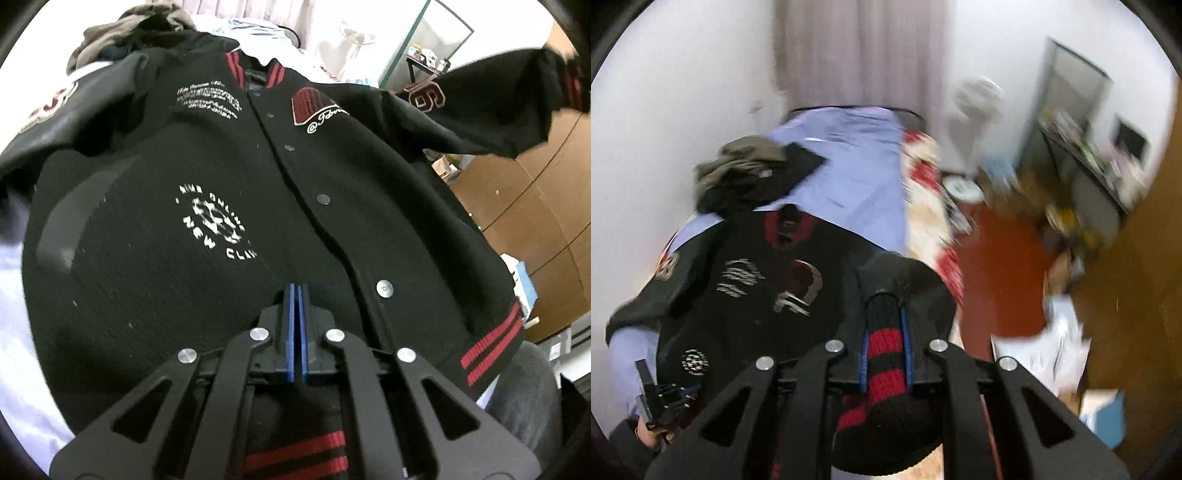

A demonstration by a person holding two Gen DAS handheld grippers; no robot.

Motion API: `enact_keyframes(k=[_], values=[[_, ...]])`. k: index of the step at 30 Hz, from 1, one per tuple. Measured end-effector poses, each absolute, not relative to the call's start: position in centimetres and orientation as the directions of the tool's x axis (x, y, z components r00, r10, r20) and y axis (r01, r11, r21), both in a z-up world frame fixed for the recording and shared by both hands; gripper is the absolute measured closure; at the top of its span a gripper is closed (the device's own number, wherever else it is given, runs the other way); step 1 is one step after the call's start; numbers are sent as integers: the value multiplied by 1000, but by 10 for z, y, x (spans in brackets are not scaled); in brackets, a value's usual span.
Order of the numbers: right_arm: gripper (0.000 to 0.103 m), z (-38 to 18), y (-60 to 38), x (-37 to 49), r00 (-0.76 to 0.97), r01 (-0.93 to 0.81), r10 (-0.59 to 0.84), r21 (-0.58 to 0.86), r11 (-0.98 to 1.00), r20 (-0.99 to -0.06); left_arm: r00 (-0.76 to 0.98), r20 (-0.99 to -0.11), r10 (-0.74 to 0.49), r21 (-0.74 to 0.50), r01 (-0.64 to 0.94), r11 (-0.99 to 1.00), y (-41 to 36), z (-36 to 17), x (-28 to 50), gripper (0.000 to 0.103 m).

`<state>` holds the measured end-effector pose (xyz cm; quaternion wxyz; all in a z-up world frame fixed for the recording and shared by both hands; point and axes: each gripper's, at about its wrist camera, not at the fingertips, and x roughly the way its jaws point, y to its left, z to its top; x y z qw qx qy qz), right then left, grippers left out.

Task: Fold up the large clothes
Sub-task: 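Carry the held sleeve across the jacket front with the right tool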

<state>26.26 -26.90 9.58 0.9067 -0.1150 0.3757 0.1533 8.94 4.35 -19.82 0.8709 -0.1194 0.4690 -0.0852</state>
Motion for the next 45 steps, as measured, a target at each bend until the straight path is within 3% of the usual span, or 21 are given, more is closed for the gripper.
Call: enact_keyframes(k=[4,9,16,20,25,31,33,36,38,40,45], values=[[89,57,-150,253,597,-541,261,-140,829,-759,533,-789,-305,-358,5,934,48,-209,84,100],[89,-58,-49,229,399,-702,254,-115,703,-881,522,-789,-324,-383,-5,924,55,-217,83,100],[88,-180,-22,188,162,-699,283,92,709,-945,529,-780,-335,-393,3,919,66,-216,68,100],[86,-199,-35,194,75,-607,409,283,742,-910,536,-773,-340,-404,-2,915,71,-213,62,100],[49,-163,-57,202,23,-611,540,416,673,-841,553,-755,-351,-428,-11,904,76,-208,62,100],[31,-93,-125,177,85,-642,704,501,580,-706,590,-731,-344,-407,28,913,73,-183,67,99],[31,-86,-156,179,139,-610,723,516,601,-677,591,-727,-349,-416,25,909,78,-179,72,92],[31,-88,-223,206,218,-489,729,574,657,-649,608,-720,-333,-412,11,911,87,-169,83,74],[31,-103,-275,228,280,-358,705,611,706,-651,622,-722,-303,-385,3,923,91,-163,92,53],[31,-129,-317,249,286,-207,715,688,696,-637,642,-704,-302,-391,4,920,96,-157,98,42],[32,-179,-349,287,300,-67,749,770,634,-591,640,-703,-310,-395,10,918,107,-150,116,35]])
